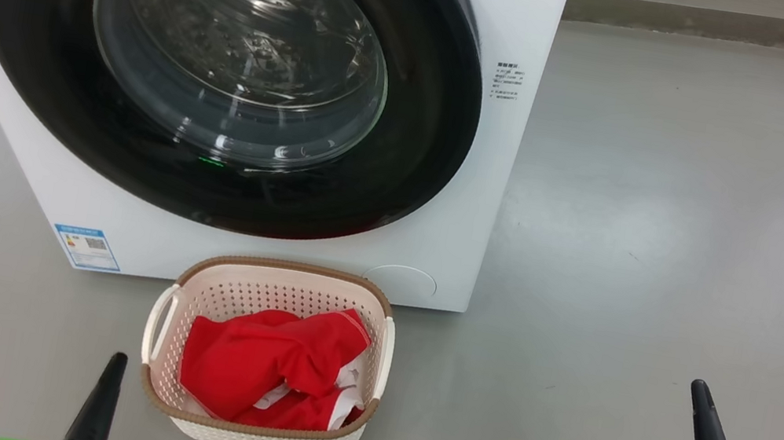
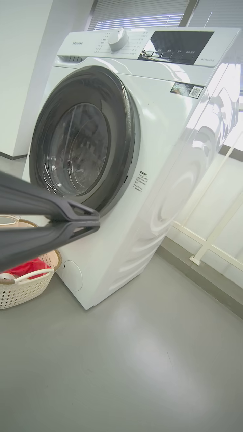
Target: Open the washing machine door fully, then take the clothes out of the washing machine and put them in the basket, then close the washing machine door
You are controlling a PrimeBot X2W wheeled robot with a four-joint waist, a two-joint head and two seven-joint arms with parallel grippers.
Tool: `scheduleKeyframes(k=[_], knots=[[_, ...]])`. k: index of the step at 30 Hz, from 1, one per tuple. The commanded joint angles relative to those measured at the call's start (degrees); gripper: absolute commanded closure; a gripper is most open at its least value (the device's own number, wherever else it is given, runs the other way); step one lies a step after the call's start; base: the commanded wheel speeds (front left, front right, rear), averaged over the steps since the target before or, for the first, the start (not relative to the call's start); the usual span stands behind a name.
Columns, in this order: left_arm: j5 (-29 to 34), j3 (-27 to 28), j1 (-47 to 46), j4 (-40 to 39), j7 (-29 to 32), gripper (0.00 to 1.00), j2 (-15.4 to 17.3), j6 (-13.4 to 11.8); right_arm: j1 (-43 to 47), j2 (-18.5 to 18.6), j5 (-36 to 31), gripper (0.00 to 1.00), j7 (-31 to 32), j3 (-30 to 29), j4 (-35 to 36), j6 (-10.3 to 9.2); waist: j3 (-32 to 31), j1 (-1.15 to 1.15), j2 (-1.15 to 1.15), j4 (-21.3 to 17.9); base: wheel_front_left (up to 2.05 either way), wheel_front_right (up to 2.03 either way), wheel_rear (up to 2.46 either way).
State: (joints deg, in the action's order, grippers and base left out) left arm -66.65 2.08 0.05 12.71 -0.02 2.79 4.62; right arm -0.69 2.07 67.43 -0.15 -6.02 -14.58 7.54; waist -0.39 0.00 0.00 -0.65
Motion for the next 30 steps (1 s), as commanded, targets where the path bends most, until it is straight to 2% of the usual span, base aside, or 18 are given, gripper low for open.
scheduleKeyframes(k=[1, 30], knots=[[-1.7, 1.8, -2.8, -1.2, 0.3, 1.00, 0.4, 0.8, -3.2, 0.8, 1.5, 1.00, 0.5, 0.6, 1.3, 0.01, 0.0, 0.00, 0.00, 0.0, 0.00, 0.00, 0.00], [-20.3, 3.9, -5.7, 1.0, 5.2, 1.00, 0.2, 2.4, -5.2, 0.8, 19.7, 1.00, 5.4, -0.3, 0.5, -0.04, 0.4, 0.00, 0.00, 0.5, 0.00, 0.00, 0.00]])
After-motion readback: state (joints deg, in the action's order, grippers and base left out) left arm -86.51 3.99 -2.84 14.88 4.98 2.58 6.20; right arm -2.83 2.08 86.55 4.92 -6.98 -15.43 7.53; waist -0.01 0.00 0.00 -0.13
